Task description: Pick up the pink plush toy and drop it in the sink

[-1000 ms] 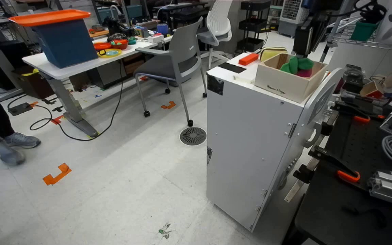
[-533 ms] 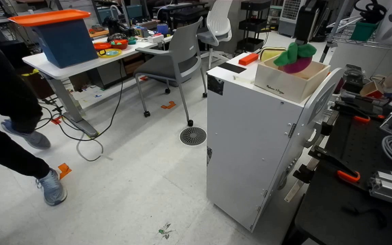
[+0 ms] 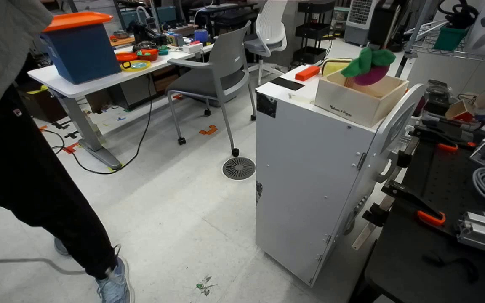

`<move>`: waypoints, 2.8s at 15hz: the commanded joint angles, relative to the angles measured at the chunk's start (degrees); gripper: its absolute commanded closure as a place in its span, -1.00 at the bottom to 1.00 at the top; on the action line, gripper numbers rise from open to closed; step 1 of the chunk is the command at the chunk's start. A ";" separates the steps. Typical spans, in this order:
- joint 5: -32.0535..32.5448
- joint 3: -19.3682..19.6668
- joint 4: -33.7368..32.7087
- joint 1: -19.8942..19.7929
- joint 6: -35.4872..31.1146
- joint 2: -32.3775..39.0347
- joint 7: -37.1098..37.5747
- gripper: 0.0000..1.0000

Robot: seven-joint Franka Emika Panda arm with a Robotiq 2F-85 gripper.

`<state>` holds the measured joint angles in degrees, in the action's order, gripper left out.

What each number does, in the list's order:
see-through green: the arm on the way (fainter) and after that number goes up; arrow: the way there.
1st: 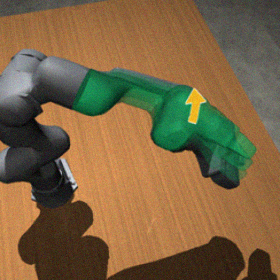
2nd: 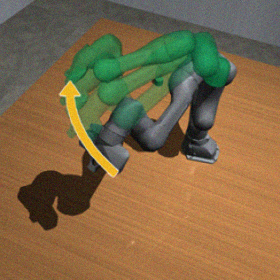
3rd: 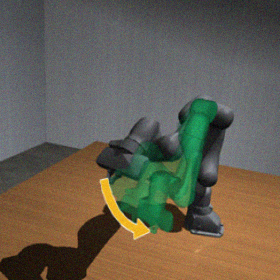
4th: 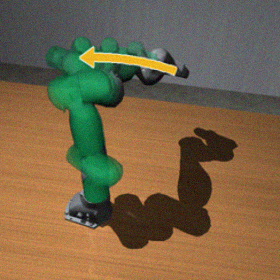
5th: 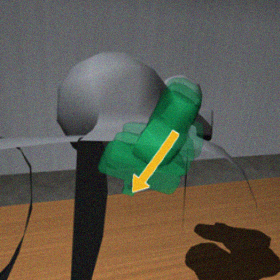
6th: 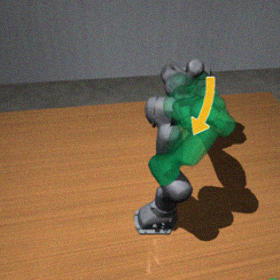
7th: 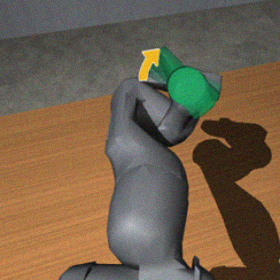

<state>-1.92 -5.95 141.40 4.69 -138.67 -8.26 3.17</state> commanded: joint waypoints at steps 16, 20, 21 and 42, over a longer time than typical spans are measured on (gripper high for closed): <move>9.91 0.74 7.77 -7.01 2.09 -13.32 16.01 0.95; 9.66 1.82 8.54 -9.62 1.97 -15.63 16.78 0.95; 9.77 1.95 8.52 -10.26 2.10 -16.17 17.12 0.95; 9.90 2.56 6.70 -15.98 1.32 -18.32 24.26 0.95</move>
<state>7.50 -4.01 148.31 -9.99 -137.95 -24.06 26.26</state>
